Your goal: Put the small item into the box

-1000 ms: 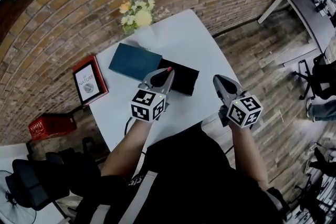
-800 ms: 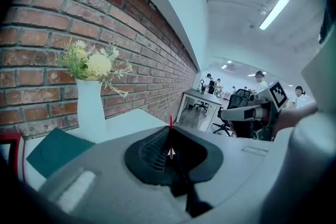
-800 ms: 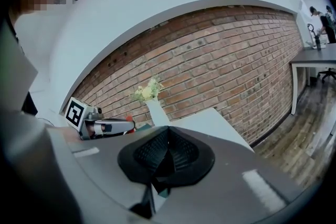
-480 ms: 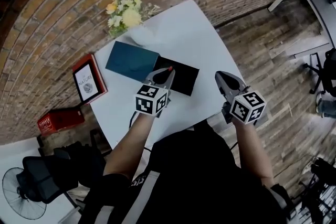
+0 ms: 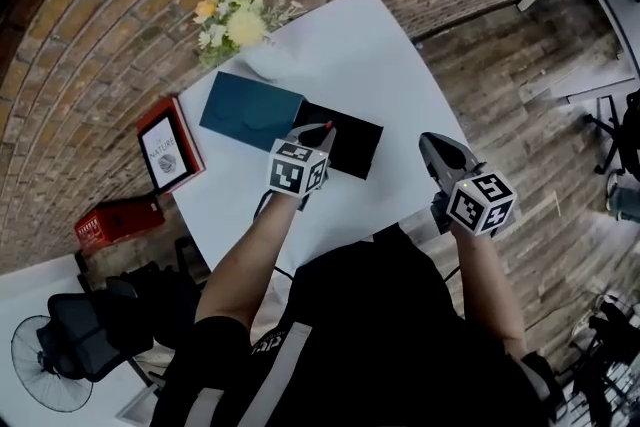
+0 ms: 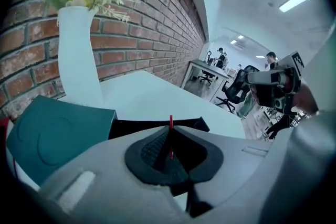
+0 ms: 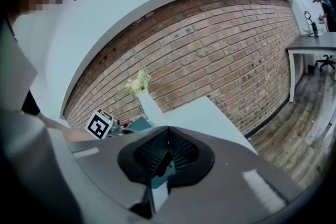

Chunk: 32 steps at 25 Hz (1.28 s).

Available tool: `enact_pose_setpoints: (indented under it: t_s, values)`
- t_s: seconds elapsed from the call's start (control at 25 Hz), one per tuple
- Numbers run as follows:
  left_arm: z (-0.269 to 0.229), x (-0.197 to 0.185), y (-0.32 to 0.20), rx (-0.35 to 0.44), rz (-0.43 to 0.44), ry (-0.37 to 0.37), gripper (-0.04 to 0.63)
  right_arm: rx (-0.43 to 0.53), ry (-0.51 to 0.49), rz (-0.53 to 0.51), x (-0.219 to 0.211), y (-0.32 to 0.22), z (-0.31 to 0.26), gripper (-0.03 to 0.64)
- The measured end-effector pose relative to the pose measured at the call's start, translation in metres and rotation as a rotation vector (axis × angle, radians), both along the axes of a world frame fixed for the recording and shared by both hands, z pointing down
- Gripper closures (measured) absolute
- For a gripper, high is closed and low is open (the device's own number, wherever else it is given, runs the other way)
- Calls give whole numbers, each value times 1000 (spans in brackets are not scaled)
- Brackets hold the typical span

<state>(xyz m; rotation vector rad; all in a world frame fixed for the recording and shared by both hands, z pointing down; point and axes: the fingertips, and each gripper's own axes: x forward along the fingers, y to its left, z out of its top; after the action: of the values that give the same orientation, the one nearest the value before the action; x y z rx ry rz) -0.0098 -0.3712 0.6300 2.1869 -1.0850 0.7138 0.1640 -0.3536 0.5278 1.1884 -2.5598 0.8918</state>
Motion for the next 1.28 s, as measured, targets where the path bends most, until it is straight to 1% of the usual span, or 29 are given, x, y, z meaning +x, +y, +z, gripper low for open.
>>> enact_pose_setpoints:
  t_s: [0.2,0.32,0.48,0.6,0.76,0.96,1.08,1.28]
  values:
    - [15,1,0,-43,50,-51,577,-6,-2,-14,-10,-1,1,615]
    - [17,2,-1,-40,75,-75,575,-10,-1,-21,-15,0,2,615]
    - [24,7,-3,-22,139,-140,575,-19,3,-26,-17,2,6,615]
    - [30,7,-8,-8,161,-189,575,-28,6,-27,-15,4,9,615]
    - [39,9,-8,-20,192,-221,575,-29,7,-18,-11,5,9,615]
    - [49,15,1,-7,329,-316,575,-29,7,-10,-7,9,8,615]
    - [54,21,8,-17,407,-353,575,-32,9,-5,-4,13,9,615]
    - [62,28,14,-26,500,-407,575,-41,11,8,0,17,12,615]
